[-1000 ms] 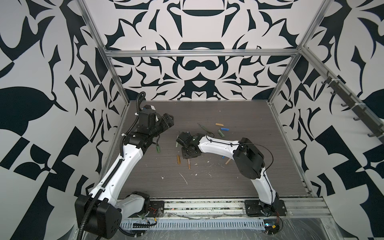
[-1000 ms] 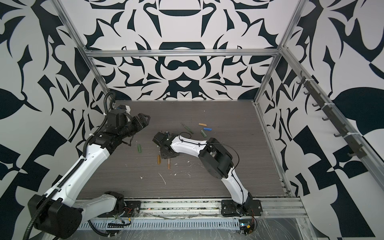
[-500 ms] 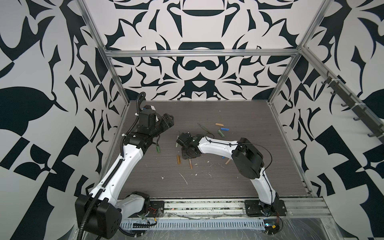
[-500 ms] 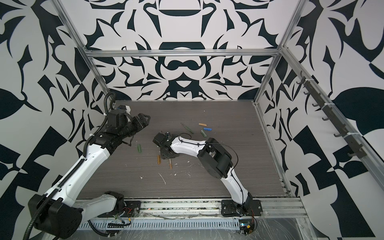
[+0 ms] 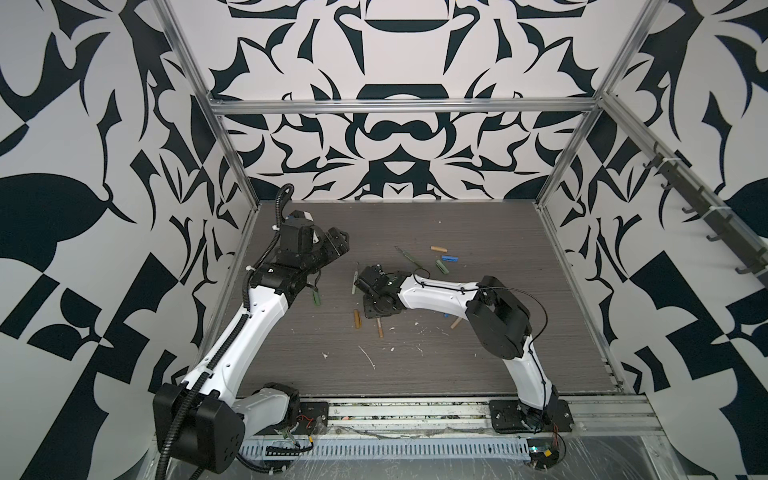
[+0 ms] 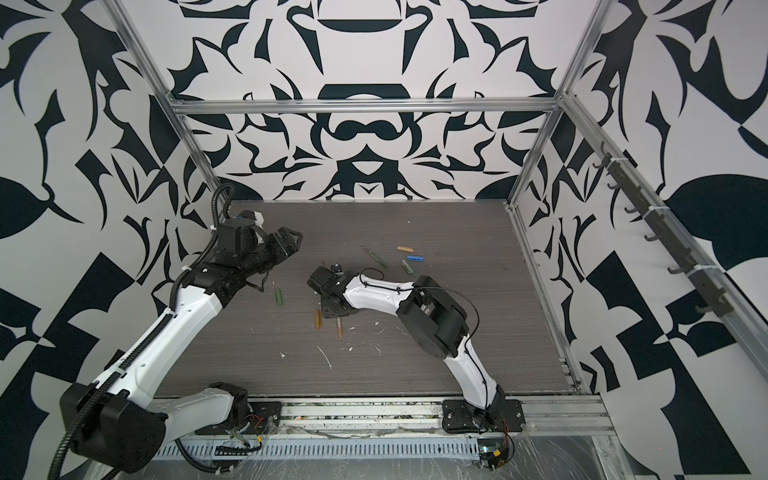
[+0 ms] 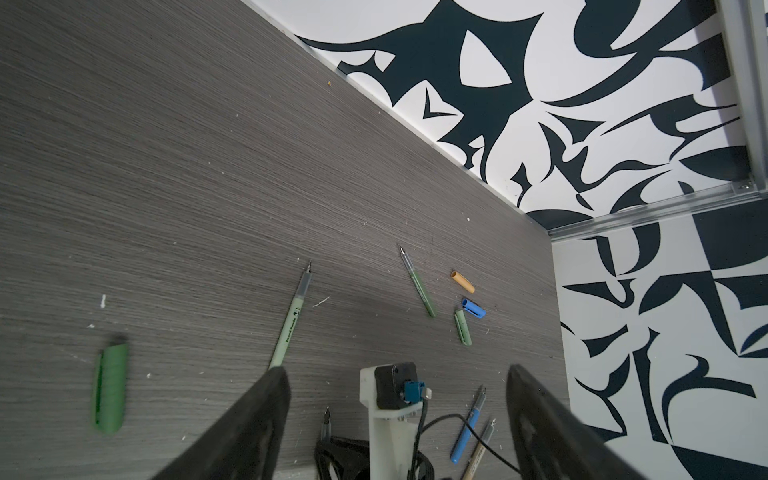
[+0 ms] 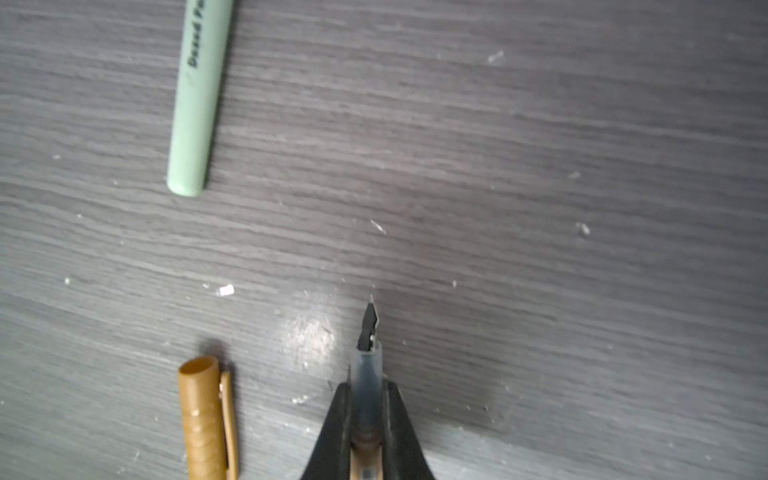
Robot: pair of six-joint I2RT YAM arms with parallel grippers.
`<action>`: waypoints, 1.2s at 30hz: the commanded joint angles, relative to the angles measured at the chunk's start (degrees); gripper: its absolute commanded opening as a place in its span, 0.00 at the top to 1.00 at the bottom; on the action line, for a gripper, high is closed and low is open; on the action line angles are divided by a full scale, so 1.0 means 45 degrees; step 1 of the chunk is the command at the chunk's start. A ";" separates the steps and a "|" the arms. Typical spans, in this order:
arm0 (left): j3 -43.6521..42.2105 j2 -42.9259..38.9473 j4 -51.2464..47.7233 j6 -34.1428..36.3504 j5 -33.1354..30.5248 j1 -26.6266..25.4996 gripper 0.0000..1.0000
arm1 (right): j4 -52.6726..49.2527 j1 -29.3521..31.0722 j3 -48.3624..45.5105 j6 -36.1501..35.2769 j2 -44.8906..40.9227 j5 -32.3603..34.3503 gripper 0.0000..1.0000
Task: Insert the pens into the pen caps
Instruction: 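Lift the tan pen toward the left gripper while the left gripper approaches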
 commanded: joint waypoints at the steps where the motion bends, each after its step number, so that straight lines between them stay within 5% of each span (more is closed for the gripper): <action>1: 0.0003 0.0056 0.0348 0.0279 0.0581 0.0056 0.13 | 0.0023 0.0016 -0.0527 -0.0056 -0.1056 0.0710 0.89; 10: 0.0175 0.0561 0.0994 0.0344 0.2066 0.0055 0.07 | 0.2333 -0.0493 -0.3018 -0.0221 -0.3742 0.2243 0.91; 15: -0.1117 0.0354 0.4112 0.0661 0.4353 0.0017 0.20 | 0.4305 -0.1013 -0.5257 -0.0296 -0.6167 0.3087 0.93; 24: -0.1627 0.2228 0.8131 0.0142 0.8689 -0.0882 0.28 | 0.6080 -0.2416 -0.7309 -0.0594 -1.0461 0.3266 0.93; 36: -0.2402 0.2341 0.9337 0.2746 0.9289 -0.3339 0.33 | 0.7704 -0.2479 -0.7513 -0.1030 -1.2291 0.2832 0.94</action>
